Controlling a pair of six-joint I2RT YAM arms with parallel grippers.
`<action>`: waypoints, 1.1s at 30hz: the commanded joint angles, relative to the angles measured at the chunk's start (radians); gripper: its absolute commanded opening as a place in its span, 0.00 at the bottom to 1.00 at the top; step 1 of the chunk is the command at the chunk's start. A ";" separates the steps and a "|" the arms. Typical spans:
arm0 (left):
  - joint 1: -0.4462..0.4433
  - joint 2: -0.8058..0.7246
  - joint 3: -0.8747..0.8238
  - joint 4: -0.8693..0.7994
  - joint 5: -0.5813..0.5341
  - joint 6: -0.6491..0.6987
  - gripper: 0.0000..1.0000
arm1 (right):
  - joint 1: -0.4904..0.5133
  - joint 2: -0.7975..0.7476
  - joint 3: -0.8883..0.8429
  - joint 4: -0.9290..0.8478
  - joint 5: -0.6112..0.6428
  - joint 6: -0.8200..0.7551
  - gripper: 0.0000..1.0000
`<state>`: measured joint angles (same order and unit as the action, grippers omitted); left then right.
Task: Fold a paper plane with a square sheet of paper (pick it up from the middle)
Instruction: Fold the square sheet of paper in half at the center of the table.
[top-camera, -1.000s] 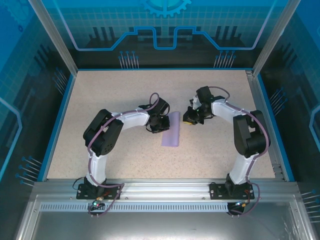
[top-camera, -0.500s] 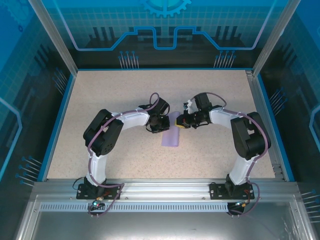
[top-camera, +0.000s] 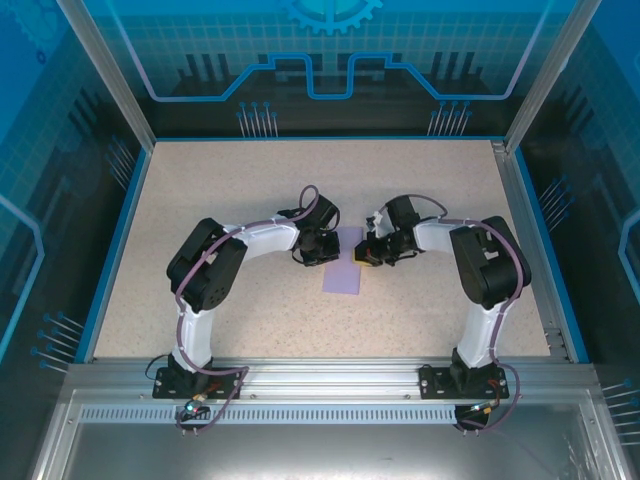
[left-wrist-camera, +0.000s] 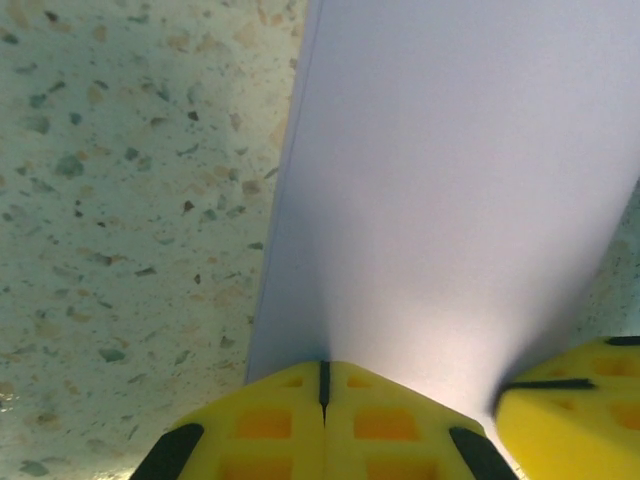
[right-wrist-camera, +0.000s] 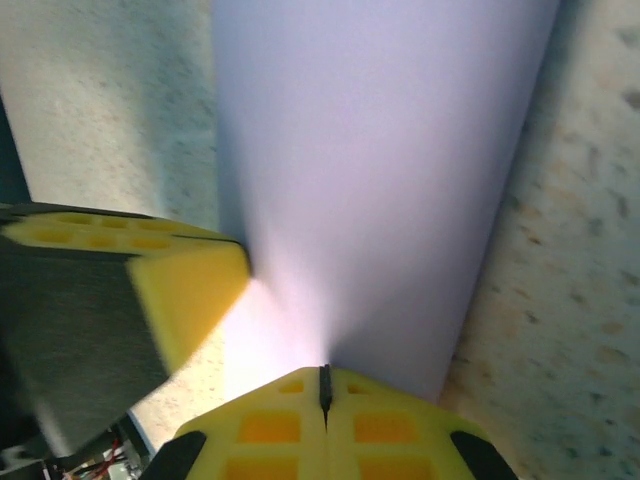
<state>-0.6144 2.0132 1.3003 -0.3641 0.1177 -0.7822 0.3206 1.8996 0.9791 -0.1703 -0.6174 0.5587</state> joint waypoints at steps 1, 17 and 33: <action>-0.004 0.061 -0.004 -0.039 -0.002 0.021 0.00 | -0.005 0.033 -0.039 0.014 0.025 -0.040 0.00; -0.004 0.061 0.002 -0.046 0.002 0.029 0.00 | -0.004 -0.132 -0.123 0.118 -0.048 -0.004 0.00; -0.004 0.057 -0.006 -0.041 0.002 0.030 0.00 | 0.002 -0.045 -0.164 0.099 -0.012 -0.043 0.00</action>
<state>-0.6144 2.0182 1.3056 -0.3603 0.1246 -0.7776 0.3138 1.8412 0.8303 -0.0330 -0.6544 0.5415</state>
